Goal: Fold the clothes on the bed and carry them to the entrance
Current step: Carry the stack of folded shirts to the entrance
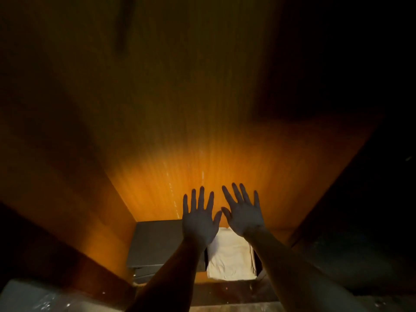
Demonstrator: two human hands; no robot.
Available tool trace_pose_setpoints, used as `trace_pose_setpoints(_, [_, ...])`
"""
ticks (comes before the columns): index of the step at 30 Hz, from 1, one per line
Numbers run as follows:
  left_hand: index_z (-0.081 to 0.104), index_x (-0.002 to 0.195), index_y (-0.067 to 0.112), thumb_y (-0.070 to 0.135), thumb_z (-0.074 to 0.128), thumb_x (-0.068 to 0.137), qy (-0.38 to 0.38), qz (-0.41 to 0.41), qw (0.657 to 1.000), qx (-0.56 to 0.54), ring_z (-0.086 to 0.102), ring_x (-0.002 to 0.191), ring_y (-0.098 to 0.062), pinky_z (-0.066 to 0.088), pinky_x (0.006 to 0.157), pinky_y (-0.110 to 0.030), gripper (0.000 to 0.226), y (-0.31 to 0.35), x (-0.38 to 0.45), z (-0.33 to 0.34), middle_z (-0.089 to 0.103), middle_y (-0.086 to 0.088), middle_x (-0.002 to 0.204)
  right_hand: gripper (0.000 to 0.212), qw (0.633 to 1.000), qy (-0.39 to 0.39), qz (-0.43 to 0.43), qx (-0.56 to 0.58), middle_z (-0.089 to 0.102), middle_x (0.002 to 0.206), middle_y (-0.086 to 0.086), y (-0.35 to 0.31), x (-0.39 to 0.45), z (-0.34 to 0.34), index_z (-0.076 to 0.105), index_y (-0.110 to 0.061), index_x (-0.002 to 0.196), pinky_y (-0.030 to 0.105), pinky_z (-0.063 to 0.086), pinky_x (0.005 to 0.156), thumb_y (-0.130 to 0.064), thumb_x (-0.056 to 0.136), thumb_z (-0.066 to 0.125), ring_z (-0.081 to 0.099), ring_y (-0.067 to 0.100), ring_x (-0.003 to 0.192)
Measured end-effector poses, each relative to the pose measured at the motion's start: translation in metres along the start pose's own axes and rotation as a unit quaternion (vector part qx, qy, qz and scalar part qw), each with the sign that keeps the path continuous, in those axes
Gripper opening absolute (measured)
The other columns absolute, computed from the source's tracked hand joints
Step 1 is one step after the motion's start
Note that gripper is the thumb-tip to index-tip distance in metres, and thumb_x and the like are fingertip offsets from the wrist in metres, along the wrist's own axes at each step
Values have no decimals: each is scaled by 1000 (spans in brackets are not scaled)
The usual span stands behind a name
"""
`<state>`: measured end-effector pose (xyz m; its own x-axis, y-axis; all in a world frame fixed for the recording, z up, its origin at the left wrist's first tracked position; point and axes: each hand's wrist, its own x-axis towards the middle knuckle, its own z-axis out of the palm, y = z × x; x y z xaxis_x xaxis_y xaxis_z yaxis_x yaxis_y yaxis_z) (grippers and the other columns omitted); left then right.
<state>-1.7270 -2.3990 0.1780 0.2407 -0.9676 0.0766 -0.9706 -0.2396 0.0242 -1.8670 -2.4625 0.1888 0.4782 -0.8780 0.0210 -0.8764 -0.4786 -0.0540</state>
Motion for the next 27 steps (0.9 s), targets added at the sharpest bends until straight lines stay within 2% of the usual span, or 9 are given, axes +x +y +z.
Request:
trace_pose_setpoints(3, [47,143,21,62,4,96,10,-15,1000,1,36,139,-37,19,113,-56,75,-14,-12,-67,38,-12,152,66,1000,0,-3,11,1,165,4,-19,-9,-57,-4,-34,155,57,2,118,-56,100,25,-4,28,151])
trace_pose_setpoints(5, [48,142,22,62,3,95,10,-34,999,13,39,138,-36,19,113,-55,77,-26,-25,-97,41,-11,151,67,1000,2,-12,18,3,165,4,-29,-17,-85,-4,-34,155,56,4,118,-55,100,28,-1,27,152])
trace_pose_setpoints(8, [48,142,21,63,11,93,15,-72,996,44,40,137,-36,17,113,-56,75,-50,-50,-129,42,-11,150,66,999,5,-43,15,5,165,5,-44,-28,-114,0,-35,155,57,4,117,-57,99,27,-1,28,151])
trace_pose_setpoints(11, [41,147,20,64,8,91,28,-126,989,68,33,142,-35,15,115,-57,78,-74,-79,-157,36,-12,154,66,996,12,-84,19,4,165,4,-68,-34,-138,1,-36,155,58,4,117,-61,98,23,-2,27,151])
trace_pose_setpoints(14, [19,154,23,64,-7,85,23,-164,982,88,16,148,-31,8,118,-55,85,-94,-116,-180,17,-9,161,66,991,12,-133,31,2,165,4,-99,-44,-158,0,-36,155,58,2,118,-63,98,21,-5,26,151])
trace_pose_setpoints(19, [19,154,24,64,8,93,53,-253,961,101,18,147,-27,4,119,-53,74,-128,-191,-212,22,-6,160,67,972,13,-231,44,2,165,4,-168,-66,-182,1,-36,155,58,3,118,-63,98,20,-5,26,151])
trace_pose_setpoints(24, [9,155,25,63,10,95,38,-362,927,91,5,150,-26,-3,119,-53,71,-173,-277,-239,9,-6,163,66,942,5,-330,54,6,164,3,-260,-107,-195,7,-34,156,58,2,118,-62,98,22,-3,24,151])
trace_pose_setpoints(27, [5,155,25,63,7,95,34,-414,904,102,1,150,-25,-5,119,-54,71,-199,-330,-248,4,-6,163,65,918,-13,-390,66,4,165,2,-318,-143,-205,1,-35,155,57,3,119,-60,98,22,-2,24,151])
